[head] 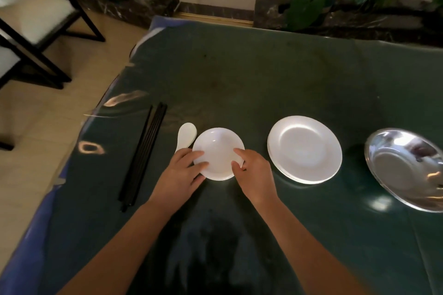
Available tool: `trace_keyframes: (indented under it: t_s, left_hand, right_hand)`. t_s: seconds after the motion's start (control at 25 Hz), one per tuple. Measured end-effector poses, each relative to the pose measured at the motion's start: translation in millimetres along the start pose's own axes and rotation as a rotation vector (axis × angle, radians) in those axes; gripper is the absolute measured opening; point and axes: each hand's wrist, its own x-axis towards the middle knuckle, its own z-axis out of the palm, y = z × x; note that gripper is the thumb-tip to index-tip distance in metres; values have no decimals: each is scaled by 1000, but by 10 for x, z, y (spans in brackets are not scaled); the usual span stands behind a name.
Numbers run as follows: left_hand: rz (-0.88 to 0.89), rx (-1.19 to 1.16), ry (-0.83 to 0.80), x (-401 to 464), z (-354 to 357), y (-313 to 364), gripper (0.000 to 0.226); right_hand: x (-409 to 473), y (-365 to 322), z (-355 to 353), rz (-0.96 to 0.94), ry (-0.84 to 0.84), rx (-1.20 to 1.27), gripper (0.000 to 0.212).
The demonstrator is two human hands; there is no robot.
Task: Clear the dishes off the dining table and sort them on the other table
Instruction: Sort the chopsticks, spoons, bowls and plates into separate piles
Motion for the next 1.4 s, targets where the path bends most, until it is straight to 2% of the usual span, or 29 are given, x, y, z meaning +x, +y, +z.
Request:
trace_keyframes:
  t_s: [0.16,0.56,0.64,0.72,0.8,0.84,0.92,0.96,1.0,1.08,1.2,1.28,1.4]
  left_hand:
    - [-1,-16,38,79,64,-38,23]
    - [14,2,-67,753,116,-101,24]
    - [8,2,-69,796,109,-103,29]
    - [-5,-29,-83,758,101,-116,46]
    - [-108,-82,-48,699,72,-121,60]
    - [-213,-134,-15,717,61,-125,60]
    - [-456,-284,27,886,34,-152,48]
    - [-539,-342,-2,986,14,-164,41]
    - [-569,-377,-36,1064,5,-167,35]
    - [-518,-378,-36,1140,-17,-138,25]
    - [-480,-396,2,1130,-14,-93,29]
    - [-536,-428,-9,1143,9,-93,31]
    - [-665,-601,-17,1183,28,-87,32]
  right_hand:
    - [44,17,23,27,72,47,38]
    - [617,75,-154,83,107,4,36]
    - [662,86,-178,50,93,-37,37]
    - [667,100,-194,-1,105,-72,42]
    - [677,107,-223,-12,151,-77,43]
    - [700,112,-245,9,170,-73,41]
    - [758,116,-273,53,165,-61,35]
    - [774,110,-273,60,150,-63,33]
    - [782,100,-270,59,137,-75,33]
    - [786,78,-260,54,130,-108,37]
    - [821,60,-261,51,132,-135,39]
    - [847,50,-265,56,130,-120,37]
    - [847,57,-270,79,143,-59,36]
